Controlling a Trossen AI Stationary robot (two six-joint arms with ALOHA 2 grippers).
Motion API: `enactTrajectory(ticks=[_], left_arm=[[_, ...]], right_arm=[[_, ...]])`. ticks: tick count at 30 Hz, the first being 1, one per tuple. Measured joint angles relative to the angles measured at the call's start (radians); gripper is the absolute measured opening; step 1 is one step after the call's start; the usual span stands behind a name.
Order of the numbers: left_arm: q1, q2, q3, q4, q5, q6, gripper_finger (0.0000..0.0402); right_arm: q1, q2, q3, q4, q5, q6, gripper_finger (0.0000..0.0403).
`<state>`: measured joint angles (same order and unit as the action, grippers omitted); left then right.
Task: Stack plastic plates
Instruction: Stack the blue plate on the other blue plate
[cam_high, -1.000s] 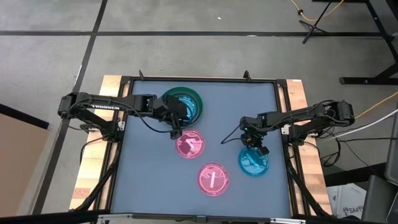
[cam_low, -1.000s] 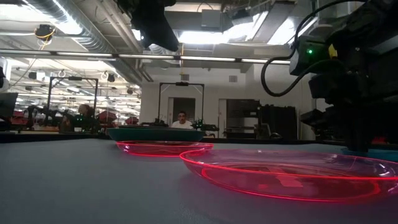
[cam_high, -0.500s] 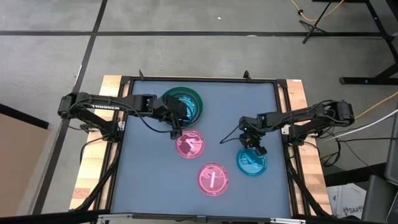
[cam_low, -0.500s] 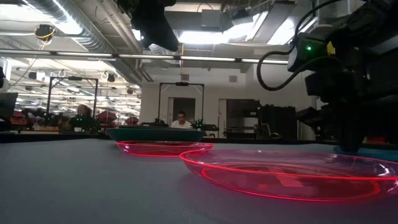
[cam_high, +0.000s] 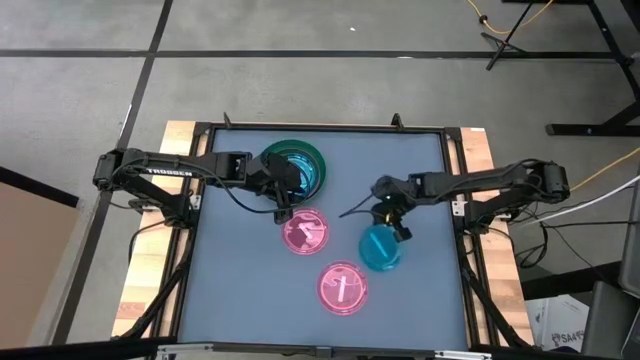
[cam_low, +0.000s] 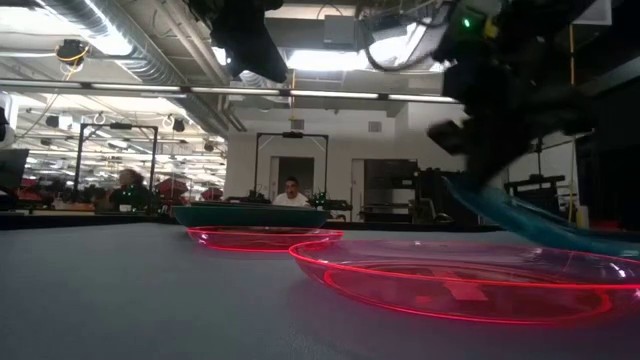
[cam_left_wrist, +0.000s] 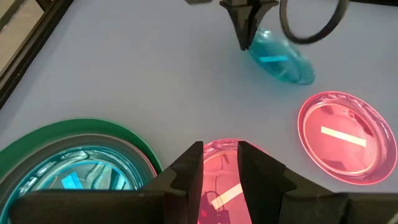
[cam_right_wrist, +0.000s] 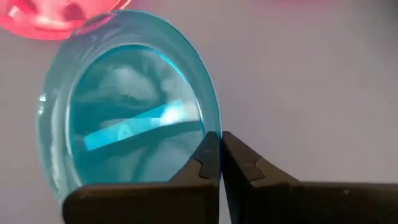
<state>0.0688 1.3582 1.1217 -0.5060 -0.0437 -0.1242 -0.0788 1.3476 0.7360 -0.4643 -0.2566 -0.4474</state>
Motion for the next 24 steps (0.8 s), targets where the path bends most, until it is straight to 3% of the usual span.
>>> enactTrajectory(ticks=[9,24], left_arm=[[0.000,0.000,0.000,0.000,0.000,-0.004,0.0092],[-0.050,0.000,0.000,0.000,0.001,-0.039,0.0092]], right_arm=[[-0.004,0.000,0.124,0.123,0.118,-0.007,0.0000],[-0.166,0.026,0.156,0.416,0.114,-0.010,0.0000]])
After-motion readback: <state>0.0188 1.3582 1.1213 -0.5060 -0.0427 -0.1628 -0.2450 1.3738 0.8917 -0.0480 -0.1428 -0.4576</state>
